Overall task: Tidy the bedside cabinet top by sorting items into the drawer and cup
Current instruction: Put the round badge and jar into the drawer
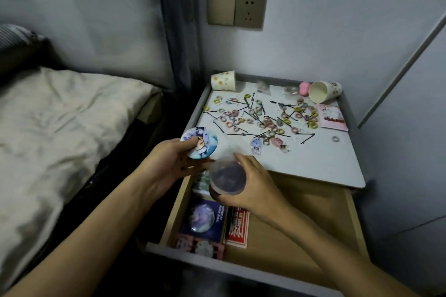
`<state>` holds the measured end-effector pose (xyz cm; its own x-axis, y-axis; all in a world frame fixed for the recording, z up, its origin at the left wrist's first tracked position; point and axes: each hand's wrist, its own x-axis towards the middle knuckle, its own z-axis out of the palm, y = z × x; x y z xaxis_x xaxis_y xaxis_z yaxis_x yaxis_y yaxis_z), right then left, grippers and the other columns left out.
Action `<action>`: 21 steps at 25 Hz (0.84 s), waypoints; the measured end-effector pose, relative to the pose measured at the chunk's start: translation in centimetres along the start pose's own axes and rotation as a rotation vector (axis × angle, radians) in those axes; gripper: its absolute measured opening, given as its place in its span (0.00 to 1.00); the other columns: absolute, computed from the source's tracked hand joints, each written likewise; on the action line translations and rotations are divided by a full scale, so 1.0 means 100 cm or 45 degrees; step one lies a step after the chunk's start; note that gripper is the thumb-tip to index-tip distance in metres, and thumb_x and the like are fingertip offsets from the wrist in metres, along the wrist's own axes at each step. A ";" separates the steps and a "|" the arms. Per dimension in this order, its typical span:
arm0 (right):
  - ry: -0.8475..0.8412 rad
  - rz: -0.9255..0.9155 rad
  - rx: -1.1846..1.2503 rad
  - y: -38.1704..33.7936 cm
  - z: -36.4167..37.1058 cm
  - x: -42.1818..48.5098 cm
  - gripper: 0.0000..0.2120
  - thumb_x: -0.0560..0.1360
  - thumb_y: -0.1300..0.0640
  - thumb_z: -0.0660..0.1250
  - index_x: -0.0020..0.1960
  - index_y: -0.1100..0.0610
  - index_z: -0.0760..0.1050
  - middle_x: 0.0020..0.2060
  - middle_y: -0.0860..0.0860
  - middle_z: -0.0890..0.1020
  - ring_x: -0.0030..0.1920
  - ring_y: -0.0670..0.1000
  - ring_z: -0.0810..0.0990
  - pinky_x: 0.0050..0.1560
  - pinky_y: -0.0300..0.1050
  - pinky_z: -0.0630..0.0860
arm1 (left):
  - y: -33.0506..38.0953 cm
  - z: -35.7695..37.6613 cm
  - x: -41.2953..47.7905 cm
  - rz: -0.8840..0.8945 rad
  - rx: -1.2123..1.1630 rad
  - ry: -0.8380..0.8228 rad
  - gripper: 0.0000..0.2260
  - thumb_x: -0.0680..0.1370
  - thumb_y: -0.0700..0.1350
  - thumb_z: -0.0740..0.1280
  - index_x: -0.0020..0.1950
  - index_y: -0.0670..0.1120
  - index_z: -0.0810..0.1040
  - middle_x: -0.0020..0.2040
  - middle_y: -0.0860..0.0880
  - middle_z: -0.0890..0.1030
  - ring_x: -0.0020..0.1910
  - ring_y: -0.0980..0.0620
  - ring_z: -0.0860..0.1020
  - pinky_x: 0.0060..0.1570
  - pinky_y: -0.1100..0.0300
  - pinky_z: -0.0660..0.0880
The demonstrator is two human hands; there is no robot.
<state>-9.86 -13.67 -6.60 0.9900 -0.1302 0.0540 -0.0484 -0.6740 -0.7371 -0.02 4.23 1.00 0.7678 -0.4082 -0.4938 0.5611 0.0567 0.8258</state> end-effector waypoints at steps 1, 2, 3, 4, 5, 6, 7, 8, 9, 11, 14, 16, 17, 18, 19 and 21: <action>-0.059 -0.010 -0.017 0.004 0.014 -0.001 0.49 0.61 0.41 0.79 0.75 0.49 0.59 0.66 0.41 0.67 0.64 0.42 0.66 0.60 0.34 0.66 | 0.000 -0.011 0.001 0.022 -0.001 0.046 0.14 0.79 0.41 0.65 0.62 0.36 0.76 0.51 0.39 0.84 0.46 0.44 0.83 0.53 0.48 0.81; -0.105 -0.038 -0.050 0.008 0.028 -0.001 0.48 0.61 0.42 0.79 0.74 0.50 0.61 0.66 0.42 0.68 0.64 0.43 0.66 0.61 0.37 0.67 | -0.001 -0.021 0.004 0.012 -0.020 0.073 0.12 0.79 0.39 0.66 0.60 0.36 0.77 0.48 0.40 0.84 0.42 0.47 0.83 0.45 0.53 0.83; -0.152 -0.073 -0.094 0.011 0.043 0.000 0.47 0.61 0.42 0.78 0.74 0.52 0.62 0.65 0.43 0.69 0.64 0.44 0.66 0.63 0.40 0.68 | -0.003 -0.031 0.006 -0.030 -0.058 0.097 0.09 0.79 0.39 0.66 0.57 0.36 0.78 0.45 0.41 0.84 0.39 0.49 0.83 0.40 0.56 0.83; -0.202 -0.099 -0.137 0.014 0.056 0.000 0.46 0.61 0.42 0.77 0.73 0.52 0.63 0.65 0.44 0.70 0.64 0.45 0.65 0.64 0.43 0.68 | -0.004 -0.038 0.008 -0.085 -0.100 0.116 0.07 0.79 0.39 0.65 0.53 0.37 0.78 0.43 0.42 0.84 0.37 0.50 0.83 0.36 0.58 0.82; -0.250 -0.113 -0.162 0.016 0.067 0.001 0.45 0.61 0.40 0.76 0.73 0.52 0.63 0.65 0.44 0.70 0.64 0.46 0.64 0.63 0.44 0.67 | -0.006 -0.043 0.010 -0.128 -0.129 0.130 0.05 0.79 0.39 0.65 0.51 0.38 0.79 0.40 0.43 0.85 0.34 0.51 0.84 0.33 0.59 0.82; -0.287 -0.120 -0.169 0.019 0.076 0.001 0.45 0.61 0.39 0.75 0.73 0.51 0.62 0.66 0.44 0.69 0.64 0.46 0.63 0.61 0.43 0.67 | -0.008 -0.048 0.012 -0.151 -0.139 0.139 0.05 0.79 0.39 0.65 0.49 0.38 0.79 0.38 0.44 0.85 0.33 0.52 0.84 0.32 0.60 0.82; -0.305 -0.127 -0.170 0.022 0.084 0.002 0.45 0.62 0.38 0.74 0.73 0.50 0.61 0.66 0.43 0.69 0.64 0.46 0.63 0.58 0.41 0.67 | -0.008 -0.051 0.014 -0.155 -0.131 0.142 0.05 0.79 0.38 0.65 0.49 0.38 0.79 0.37 0.45 0.85 0.32 0.53 0.83 0.32 0.60 0.81; -0.315 -0.134 -0.172 0.024 0.091 0.002 0.45 0.62 0.38 0.74 0.73 0.50 0.61 0.66 0.43 0.68 0.64 0.45 0.63 0.57 0.41 0.67 | -0.009 -0.053 0.015 -0.148 -0.116 0.146 0.05 0.79 0.38 0.65 0.49 0.38 0.79 0.37 0.45 0.85 0.31 0.53 0.83 0.32 0.60 0.81; -0.322 -0.140 -0.175 0.026 0.097 0.003 0.45 0.62 0.39 0.74 0.73 0.49 0.61 0.66 0.43 0.68 0.64 0.44 0.63 0.56 0.40 0.67 | -0.009 -0.055 0.016 -0.136 -0.098 0.155 0.04 0.80 0.38 0.64 0.49 0.39 0.78 0.36 0.45 0.85 0.31 0.53 0.83 0.32 0.60 0.81; -0.338 -0.152 -0.182 0.029 0.104 0.004 0.45 0.63 0.41 0.75 0.74 0.50 0.60 0.67 0.44 0.68 0.64 0.46 0.63 0.55 0.41 0.67 | -0.010 -0.057 0.018 -0.115 -0.054 0.171 0.04 0.80 0.38 0.64 0.50 0.39 0.78 0.36 0.45 0.84 0.31 0.53 0.83 0.32 0.61 0.81; -0.333 -0.153 -0.198 0.032 0.109 0.004 0.46 0.63 0.42 0.77 0.75 0.52 0.59 0.67 0.46 0.67 0.65 0.49 0.64 0.58 0.43 0.68 | -0.013 -0.056 0.019 -0.122 -0.002 0.174 0.04 0.80 0.37 0.65 0.51 0.39 0.78 0.40 0.43 0.83 0.33 0.53 0.83 0.33 0.60 0.81; -0.343 -0.142 -0.204 0.030 0.110 0.003 0.48 0.63 0.43 0.77 0.75 0.52 0.58 0.68 0.47 0.67 0.66 0.50 0.64 0.60 0.45 0.69 | -0.016 -0.054 0.019 -0.129 0.038 0.168 0.03 0.79 0.37 0.66 0.50 0.39 0.79 0.41 0.43 0.83 0.34 0.52 0.83 0.33 0.60 0.81; -0.357 -0.139 -0.202 0.029 0.109 0.002 0.48 0.62 0.43 0.78 0.75 0.52 0.58 0.69 0.47 0.66 0.67 0.50 0.64 0.62 0.47 0.70 | -0.017 -0.053 0.018 -0.126 0.062 0.167 0.03 0.79 0.37 0.66 0.49 0.39 0.79 0.42 0.43 0.83 0.34 0.52 0.82 0.33 0.60 0.82; -0.374 -0.133 -0.196 0.027 0.107 0.001 0.50 0.62 0.42 0.78 0.76 0.52 0.57 0.70 0.47 0.65 0.68 0.50 0.63 0.64 0.48 0.69 | -0.018 -0.051 0.018 -0.119 0.090 0.170 0.03 0.78 0.37 0.67 0.50 0.38 0.79 0.42 0.42 0.84 0.36 0.51 0.83 0.34 0.60 0.82; -0.389 -0.117 -0.184 0.025 0.103 0.000 0.51 0.62 0.41 0.78 0.76 0.52 0.55 0.71 0.47 0.63 0.69 0.50 0.61 0.67 0.48 0.68 | -0.019 -0.050 0.018 -0.107 0.129 0.174 0.04 0.78 0.36 0.67 0.51 0.38 0.80 0.44 0.41 0.84 0.37 0.50 0.83 0.35 0.59 0.82; -0.347 -0.016 -0.085 0.018 0.089 -0.002 0.53 0.62 0.37 0.77 0.78 0.50 0.52 0.74 0.46 0.59 0.73 0.48 0.58 0.71 0.48 0.63 | -0.022 -0.050 0.019 -0.074 0.240 0.178 0.06 0.77 0.36 0.68 0.53 0.36 0.80 0.47 0.39 0.84 0.41 0.49 0.83 0.40 0.57 0.83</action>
<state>-8.94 -8.34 -13.94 0.9893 0.0726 -0.1269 -0.0357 -0.7217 -0.6912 1.72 7.90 -3.10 0.7788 -0.2746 -0.5640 0.5481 -0.1394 0.8247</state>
